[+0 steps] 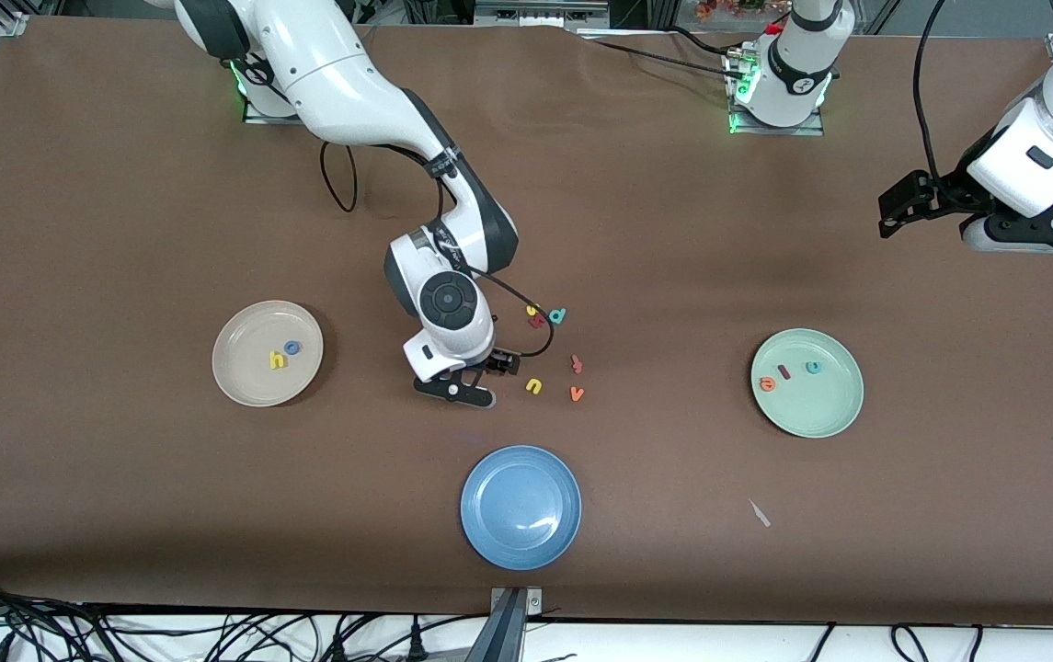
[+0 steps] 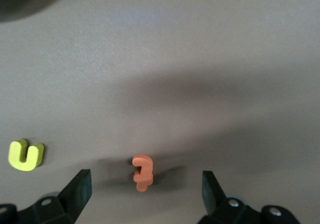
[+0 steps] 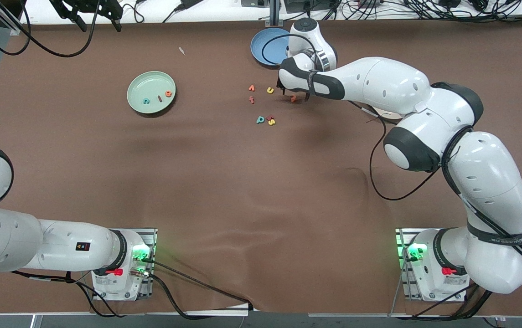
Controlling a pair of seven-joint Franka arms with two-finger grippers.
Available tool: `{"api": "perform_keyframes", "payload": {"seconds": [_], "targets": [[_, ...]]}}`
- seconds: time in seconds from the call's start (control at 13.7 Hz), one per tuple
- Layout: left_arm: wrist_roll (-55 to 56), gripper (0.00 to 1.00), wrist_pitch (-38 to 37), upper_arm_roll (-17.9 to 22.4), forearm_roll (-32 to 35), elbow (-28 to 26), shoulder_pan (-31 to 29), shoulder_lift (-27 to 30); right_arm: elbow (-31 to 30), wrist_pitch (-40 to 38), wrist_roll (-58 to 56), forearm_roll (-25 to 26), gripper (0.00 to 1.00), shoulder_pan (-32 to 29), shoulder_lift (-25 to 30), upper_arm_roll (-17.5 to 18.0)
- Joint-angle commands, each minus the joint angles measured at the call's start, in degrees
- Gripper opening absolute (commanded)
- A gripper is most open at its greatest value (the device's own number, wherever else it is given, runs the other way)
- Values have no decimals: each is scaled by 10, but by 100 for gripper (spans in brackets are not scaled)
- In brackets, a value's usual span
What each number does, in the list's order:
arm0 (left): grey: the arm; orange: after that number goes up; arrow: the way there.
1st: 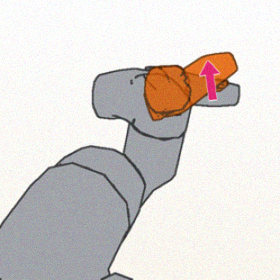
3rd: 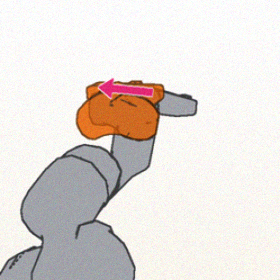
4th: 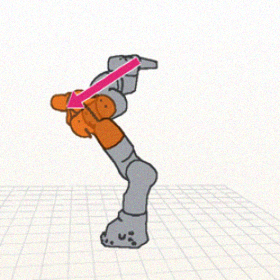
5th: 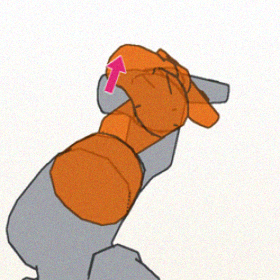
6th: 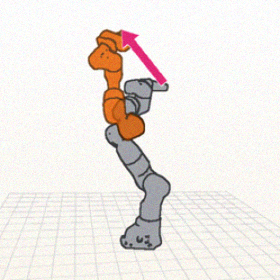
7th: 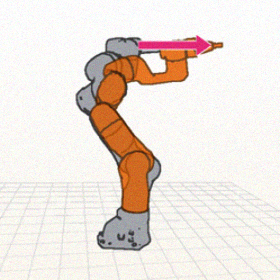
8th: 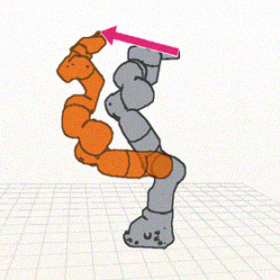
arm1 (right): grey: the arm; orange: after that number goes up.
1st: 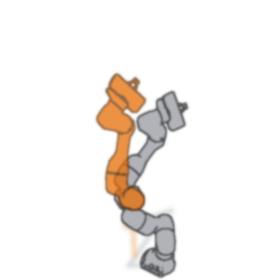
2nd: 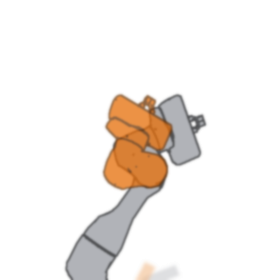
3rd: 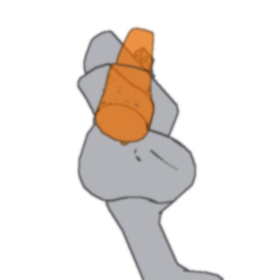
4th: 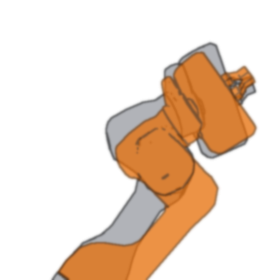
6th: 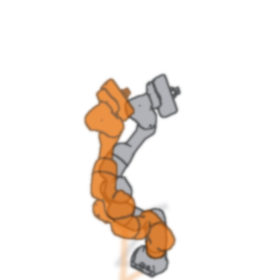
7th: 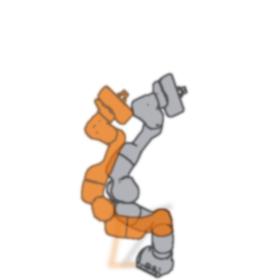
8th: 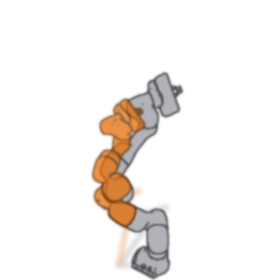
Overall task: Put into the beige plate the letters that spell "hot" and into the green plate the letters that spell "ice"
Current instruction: 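Raise the left gripper away while the right gripper grasps the orange 7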
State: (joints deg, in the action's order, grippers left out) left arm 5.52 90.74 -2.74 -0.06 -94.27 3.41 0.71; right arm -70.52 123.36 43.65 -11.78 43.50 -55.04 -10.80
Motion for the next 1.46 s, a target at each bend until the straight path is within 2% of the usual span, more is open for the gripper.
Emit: {"api": "perform_keyframes", "payload": {"seconds": [0.0, 0.15, 0.22, 0.29, 0.44, 0.59, 0.88, 1.02, 1.17, 1.24, 1.39], "targets": [[-4, 100, -16, 5, -7, 0, 5, 7, 23, 0, 32, 0, 95, -2, -16, 10], [-5, 100, -16, 5, -7, 0, 5, 7, 21, -1, 37, 0, 82, -2, -16, 10], [-4, 100, -17, 5, -7, 0, 5, 8, 21, -1, 35, -2, 63, -3, -16, 10], [-4, 100, -18, 7, -7, 1, 5, 8, 21, -1, 34, -5, 50, -4, -16, 12], [-5, 100, -24, 10, -6, 8, 3, 7, 21, 0, 33, -8, 43, -6, -16, 13], [-4, 100, -24, 7, -6, 10, 1, 6, 21, 17, 34, -9, 42, -6, -22, 14], [-4, 100, -26, 6, -6, 10, 2, 6, 21, 21, 32, -14, 24, -6, -22, 14], [-4, 100, -26, 6, -6, 10, 1, 6, 21, 19, 28, -14, 10, -7, -22, 14], [-4, 100, -21, 6, -5, 13, 3, 1, 21, 14, 26, -15, 6, -7, -21, 14], [-5, 100, -21, 7, -6, 26, 2, -4, 23, 1, 22, -16, 4, -12, -16, 13], [-5, 100, -25, 7, -6, 28, 2, -4, 25, -74, -40, -17, 2, -43, 15, 11]]}}
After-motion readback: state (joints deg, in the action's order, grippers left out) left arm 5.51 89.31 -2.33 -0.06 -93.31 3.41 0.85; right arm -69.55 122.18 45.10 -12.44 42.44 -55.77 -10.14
